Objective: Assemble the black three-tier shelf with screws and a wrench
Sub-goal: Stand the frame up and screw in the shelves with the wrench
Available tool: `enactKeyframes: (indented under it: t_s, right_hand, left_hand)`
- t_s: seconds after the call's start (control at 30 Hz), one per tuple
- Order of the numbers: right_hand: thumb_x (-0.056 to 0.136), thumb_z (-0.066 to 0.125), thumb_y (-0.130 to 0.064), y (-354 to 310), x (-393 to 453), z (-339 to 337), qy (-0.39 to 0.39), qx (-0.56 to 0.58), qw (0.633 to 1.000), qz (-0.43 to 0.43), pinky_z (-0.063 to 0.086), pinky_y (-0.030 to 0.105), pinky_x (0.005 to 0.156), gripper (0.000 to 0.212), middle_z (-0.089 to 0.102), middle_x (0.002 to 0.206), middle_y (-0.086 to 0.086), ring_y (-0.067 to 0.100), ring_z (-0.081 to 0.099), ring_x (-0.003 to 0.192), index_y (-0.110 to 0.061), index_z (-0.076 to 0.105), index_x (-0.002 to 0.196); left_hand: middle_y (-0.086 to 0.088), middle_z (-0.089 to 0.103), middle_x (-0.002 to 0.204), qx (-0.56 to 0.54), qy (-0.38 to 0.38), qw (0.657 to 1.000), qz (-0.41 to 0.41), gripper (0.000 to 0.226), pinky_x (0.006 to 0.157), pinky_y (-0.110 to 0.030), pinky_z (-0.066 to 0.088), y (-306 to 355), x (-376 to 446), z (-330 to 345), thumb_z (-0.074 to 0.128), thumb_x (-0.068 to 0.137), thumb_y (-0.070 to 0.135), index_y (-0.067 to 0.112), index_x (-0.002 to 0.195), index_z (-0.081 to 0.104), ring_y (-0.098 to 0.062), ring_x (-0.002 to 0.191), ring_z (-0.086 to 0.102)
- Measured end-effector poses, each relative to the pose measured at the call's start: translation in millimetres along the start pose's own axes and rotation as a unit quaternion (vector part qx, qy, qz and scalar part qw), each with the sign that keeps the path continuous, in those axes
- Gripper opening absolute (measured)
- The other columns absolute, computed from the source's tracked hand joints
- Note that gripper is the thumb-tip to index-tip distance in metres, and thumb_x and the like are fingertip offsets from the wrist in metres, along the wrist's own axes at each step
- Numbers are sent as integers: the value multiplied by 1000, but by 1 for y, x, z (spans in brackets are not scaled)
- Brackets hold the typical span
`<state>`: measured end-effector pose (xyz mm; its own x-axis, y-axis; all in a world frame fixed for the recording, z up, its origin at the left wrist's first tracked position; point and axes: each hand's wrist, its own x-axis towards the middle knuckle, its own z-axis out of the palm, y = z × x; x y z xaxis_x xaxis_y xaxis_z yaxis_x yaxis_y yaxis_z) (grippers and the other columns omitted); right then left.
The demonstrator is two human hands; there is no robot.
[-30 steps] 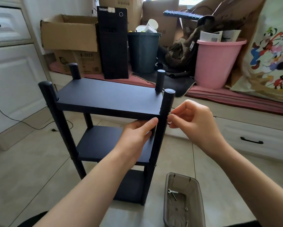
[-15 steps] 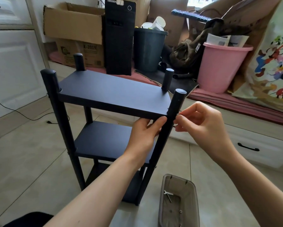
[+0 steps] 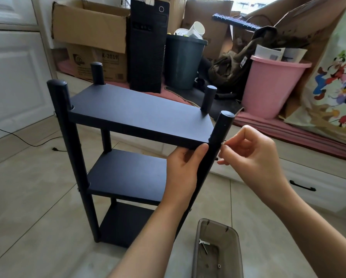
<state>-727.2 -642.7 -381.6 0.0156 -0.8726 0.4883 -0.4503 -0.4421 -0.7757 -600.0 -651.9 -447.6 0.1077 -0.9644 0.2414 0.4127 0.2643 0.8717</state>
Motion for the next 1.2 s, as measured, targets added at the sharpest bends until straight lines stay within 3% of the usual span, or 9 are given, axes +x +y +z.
enactKeyframes:
  t_s: [0.2,0.4,0.5,0.7,0.93,1.13,1.2]
  right_hand:
    - [81,69,3,-3,4,2,-2,32,999,16,56,22,56,22,69,66,4,18,70,59,-5,52,70]
    - [81,68,5,-3,8,4,-5,27,1000,10,56,22,56,20,67,61,-1,10,67,55,-1,51,71]
    - [80,67,7,-4,10,3,-8,14,1000,14,59,30,57,19,67,59,0,12,67,54,1,51,72]
    - [75,63,14,-4,13,3,-5,-15,1000,2,48,19,48,23,68,60,5,16,71,56,-2,49,68]
    - [79,62,12,-1,9,3,-9,-5,1000,18,57,29,56,18,64,55,7,10,62,49,3,48,71]
    - [80,63,8,-4,5,-1,-16,22,999,27,55,32,54,19,70,64,14,29,66,56,2,47,73]
    - [80,62,8,-5,4,0,-13,23,999,33,56,37,55,17,70,63,12,27,67,56,4,47,74]
  left_hand:
    - [6,77,92,-20,20,999,19,9,75,-22,56,-10,5,6,65,97,30,29,98,74,-13,92,73]
    - [9,77,100,-60,18,997,42,13,79,-17,54,-17,11,11,64,96,31,26,106,71,-10,98,72]
    - [10,77,96,-71,15,996,44,14,78,-17,54,-18,12,12,64,94,32,26,105,70,-9,94,73]
    - [6,77,83,-81,39,995,48,5,72,-18,55,-21,10,14,67,95,21,22,98,72,-11,81,74]
    - [6,77,91,-75,24,996,50,9,77,-17,54,-24,4,12,66,97,18,18,105,70,-9,90,73]
    - [5,77,96,-78,2,995,59,15,78,-17,55,-25,4,9,67,95,10,14,110,68,-11,94,73]
    - [4,77,97,-90,3,994,57,17,77,-17,55,-25,4,10,66,95,10,12,113,68,-12,94,74]
